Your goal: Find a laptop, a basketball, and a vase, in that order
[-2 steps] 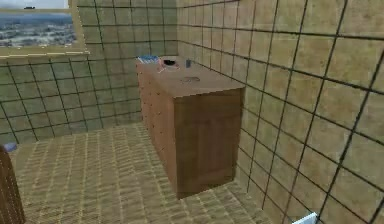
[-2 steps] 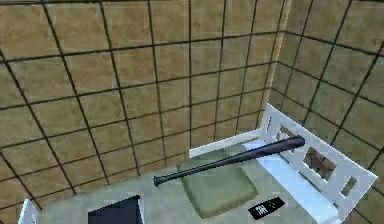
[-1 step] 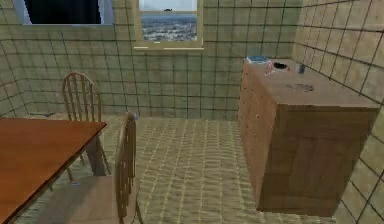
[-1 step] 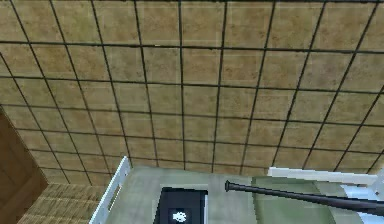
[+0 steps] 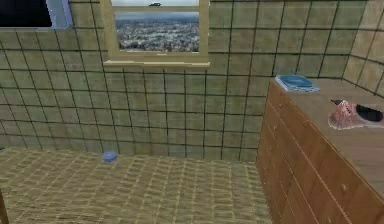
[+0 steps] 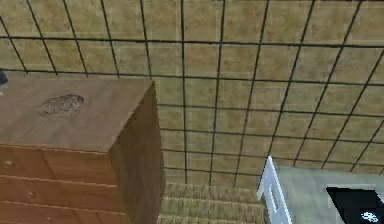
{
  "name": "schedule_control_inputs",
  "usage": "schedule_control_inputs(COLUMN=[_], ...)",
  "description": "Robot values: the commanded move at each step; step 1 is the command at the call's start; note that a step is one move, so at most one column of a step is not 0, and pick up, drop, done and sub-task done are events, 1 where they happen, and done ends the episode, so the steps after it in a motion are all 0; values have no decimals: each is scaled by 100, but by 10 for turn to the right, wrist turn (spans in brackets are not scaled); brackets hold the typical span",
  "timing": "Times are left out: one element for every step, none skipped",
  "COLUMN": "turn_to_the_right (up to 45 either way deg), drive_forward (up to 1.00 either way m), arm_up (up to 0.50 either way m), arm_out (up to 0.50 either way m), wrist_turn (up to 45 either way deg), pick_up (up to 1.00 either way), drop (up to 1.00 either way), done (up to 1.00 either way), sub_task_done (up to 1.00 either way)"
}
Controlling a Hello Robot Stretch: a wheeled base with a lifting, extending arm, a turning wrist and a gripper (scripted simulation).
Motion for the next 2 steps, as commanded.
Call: schedule_control_inputs(turn_to_the_right=[-360,0], drive_forward=[0,5], arm_up=[0,0], arm_out=[0,0], wrist_turn=[0,0], pick_up=[0,0], drop=[0,0], done=[0,0], sub_task_done=[0,0])
